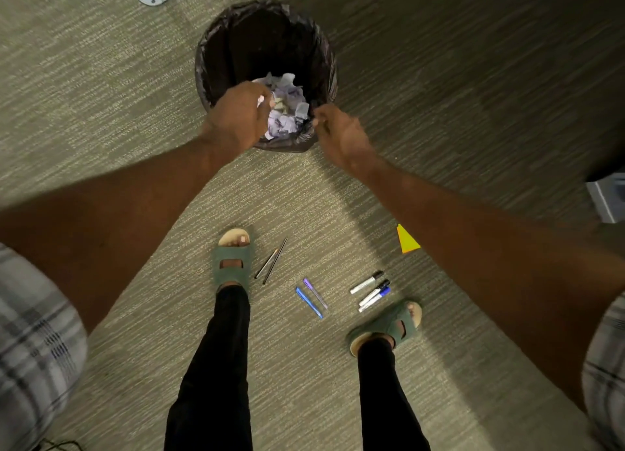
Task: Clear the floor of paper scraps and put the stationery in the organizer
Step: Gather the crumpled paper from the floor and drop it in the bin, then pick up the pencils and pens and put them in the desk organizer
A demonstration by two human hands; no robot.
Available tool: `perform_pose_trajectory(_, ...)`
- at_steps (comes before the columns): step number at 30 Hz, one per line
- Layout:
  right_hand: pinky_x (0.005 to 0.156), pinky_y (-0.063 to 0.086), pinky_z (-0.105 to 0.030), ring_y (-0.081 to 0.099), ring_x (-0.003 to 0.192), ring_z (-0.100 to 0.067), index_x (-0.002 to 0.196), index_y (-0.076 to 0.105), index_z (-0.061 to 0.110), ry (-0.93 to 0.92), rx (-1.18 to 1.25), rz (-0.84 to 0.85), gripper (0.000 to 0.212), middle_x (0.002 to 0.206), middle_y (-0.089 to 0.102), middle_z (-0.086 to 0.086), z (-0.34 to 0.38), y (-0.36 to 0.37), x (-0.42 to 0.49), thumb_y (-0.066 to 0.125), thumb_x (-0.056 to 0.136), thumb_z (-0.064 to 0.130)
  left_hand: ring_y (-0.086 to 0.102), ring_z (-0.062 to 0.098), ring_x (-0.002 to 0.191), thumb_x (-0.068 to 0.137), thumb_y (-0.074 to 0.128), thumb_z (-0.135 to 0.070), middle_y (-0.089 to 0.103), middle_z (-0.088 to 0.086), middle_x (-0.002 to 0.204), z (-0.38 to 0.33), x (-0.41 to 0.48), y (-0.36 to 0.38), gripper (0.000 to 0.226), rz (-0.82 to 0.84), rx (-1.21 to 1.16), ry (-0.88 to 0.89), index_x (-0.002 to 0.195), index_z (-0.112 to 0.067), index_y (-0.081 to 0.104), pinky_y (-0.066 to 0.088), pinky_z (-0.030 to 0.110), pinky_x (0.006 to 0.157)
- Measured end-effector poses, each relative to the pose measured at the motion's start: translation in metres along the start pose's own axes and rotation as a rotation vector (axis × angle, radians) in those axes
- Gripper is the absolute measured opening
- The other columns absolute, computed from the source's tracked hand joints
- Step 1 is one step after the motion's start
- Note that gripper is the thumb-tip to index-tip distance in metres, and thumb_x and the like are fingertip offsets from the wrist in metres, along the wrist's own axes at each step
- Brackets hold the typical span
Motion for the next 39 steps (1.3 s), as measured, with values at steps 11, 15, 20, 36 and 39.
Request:
perform_pose_trajectory(11,0.126,0.016,-0.046,0.003,0.155,-0.026,0.157,0.014,0.016,-0.250,-0.485,0.026,0.063,0.167,0.006,-0.006,0.000,0.002,-0.061,0.035,0.099,0.007,0.018,0.030,0.155,0.106,0.033,-0.043,0.022,0.014,0.166,-0.006,-0.058,-0.026,0.064,0.290,0.409,0.193,0.158,-0.008,0.019,0.021,0.047,0.126)
perform_pose_trajectory(15,0.126,0.017,-0.046,0.003,0.155,-0.026,0.157,0.014,0.015,-0.236,-0.464,-0.055,0.059,0.167,0.005,-0.006,0.004,-0.001,-0.100,0.035,0.102,0.017,0.015,0.030,0.156,0.106,0.030,-0.046,0.018,0.014,0.167,-0.019,-0.080,-0.050,0.067,0.287,0.458,0.268,0.159,-0.008,0.016,0.016,0.045,0.128)
perform_pose_trajectory(20,0.127,0.015,-0.043,0.002,0.155,-0.026,0.157,0.011,0.012,-0.239,-0.430,-0.071,0.058,0.167,0.004,-0.008,-0.001,-0.001,-0.139,0.034,0.105,0.028,0.014,0.027,0.156,0.106,0.028,-0.048,0.016,0.011,0.168,-0.045,-0.128,-0.050,0.068,0.227,0.440,0.207,0.160,-0.009,0.014,0.015,0.043,0.128)
perform_pose_trajectory(36,0.124,0.020,-0.043,0.010,0.154,-0.031,0.154,0.023,0.004,-0.256,-0.401,0.030,0.057,0.165,0.012,-0.016,-0.120,0.083,-0.309,0.041,0.104,0.025,0.011,0.026,0.157,0.107,0.026,-0.045,0.017,0.010,0.167,-0.064,-0.318,0.093,0.065,0.317,0.306,0.005,0.159,-0.008,0.016,0.013,0.044,0.128)
perform_pose_trajectory(39,0.124,0.019,-0.042,0.009,0.154,-0.030,0.154,0.023,0.005,-0.171,-0.394,0.035,0.057,0.165,0.011,-0.014,-0.144,0.113,-0.330,0.041,0.104,0.026,0.011,0.027,0.157,0.107,0.027,-0.044,0.017,0.011,0.167,-0.053,-0.330,0.109,0.064,0.379,0.325,0.044,0.159,-0.008,0.016,0.014,0.045,0.128)
Point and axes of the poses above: each hand's wrist, its own x-axis towards the middle knuckle, its own y-axis out of the palm, z = x × y, the point moved 3 cm from there along x, towards the middle knuckle
